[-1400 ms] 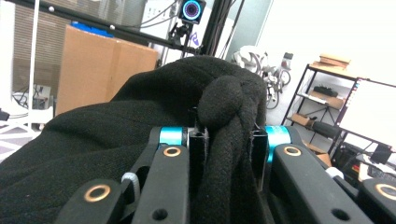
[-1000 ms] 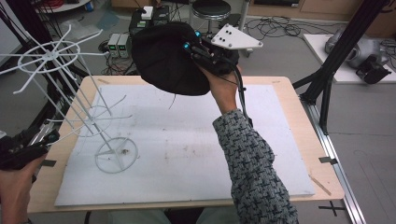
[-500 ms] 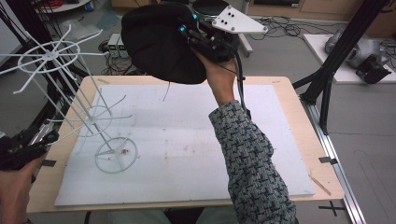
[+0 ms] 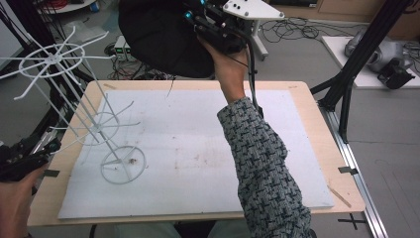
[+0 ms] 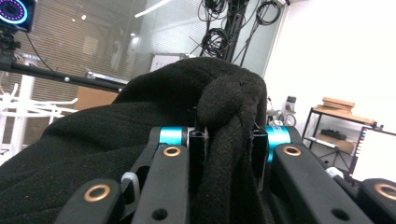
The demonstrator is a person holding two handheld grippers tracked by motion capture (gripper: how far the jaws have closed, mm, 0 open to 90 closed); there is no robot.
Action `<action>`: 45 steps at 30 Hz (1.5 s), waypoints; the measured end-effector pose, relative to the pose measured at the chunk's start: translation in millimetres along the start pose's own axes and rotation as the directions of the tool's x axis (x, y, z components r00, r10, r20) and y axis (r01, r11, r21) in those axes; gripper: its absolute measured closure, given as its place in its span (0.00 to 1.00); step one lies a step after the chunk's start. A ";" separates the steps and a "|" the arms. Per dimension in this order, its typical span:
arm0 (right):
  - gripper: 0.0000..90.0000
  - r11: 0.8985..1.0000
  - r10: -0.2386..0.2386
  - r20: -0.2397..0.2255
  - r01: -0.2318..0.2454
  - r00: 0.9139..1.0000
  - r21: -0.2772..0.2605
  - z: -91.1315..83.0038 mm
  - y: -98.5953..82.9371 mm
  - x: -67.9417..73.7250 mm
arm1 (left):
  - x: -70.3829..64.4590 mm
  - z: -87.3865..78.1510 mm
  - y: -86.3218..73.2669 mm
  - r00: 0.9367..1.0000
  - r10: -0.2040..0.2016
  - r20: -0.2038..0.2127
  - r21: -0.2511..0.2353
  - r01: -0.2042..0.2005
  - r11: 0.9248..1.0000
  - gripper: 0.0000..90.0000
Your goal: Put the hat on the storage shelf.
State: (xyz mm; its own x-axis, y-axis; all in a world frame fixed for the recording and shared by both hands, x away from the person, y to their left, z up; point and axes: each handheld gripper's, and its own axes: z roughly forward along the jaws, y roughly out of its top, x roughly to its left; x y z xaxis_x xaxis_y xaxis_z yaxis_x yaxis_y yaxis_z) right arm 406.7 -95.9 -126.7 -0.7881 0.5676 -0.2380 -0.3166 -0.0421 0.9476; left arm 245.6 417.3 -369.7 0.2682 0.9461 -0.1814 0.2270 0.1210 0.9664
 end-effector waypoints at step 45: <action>0.83 0.996 0.083 -0.206 -0.091 0.975 -0.027 39.2 -6.4 -0.1 | 10.0 -33.1 -5.8 0.998 -0.012 -0.065 -0.010 0.011 1.000 0.22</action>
State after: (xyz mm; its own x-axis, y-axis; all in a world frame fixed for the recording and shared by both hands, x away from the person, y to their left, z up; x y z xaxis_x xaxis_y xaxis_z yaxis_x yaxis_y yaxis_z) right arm 429.5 -63.5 -124.4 -0.9035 0.3807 -0.1969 -0.2576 -0.1153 0.9593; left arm 216.0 436.0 -371.1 0.2037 0.9623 -0.1803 0.2209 0.1342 0.9660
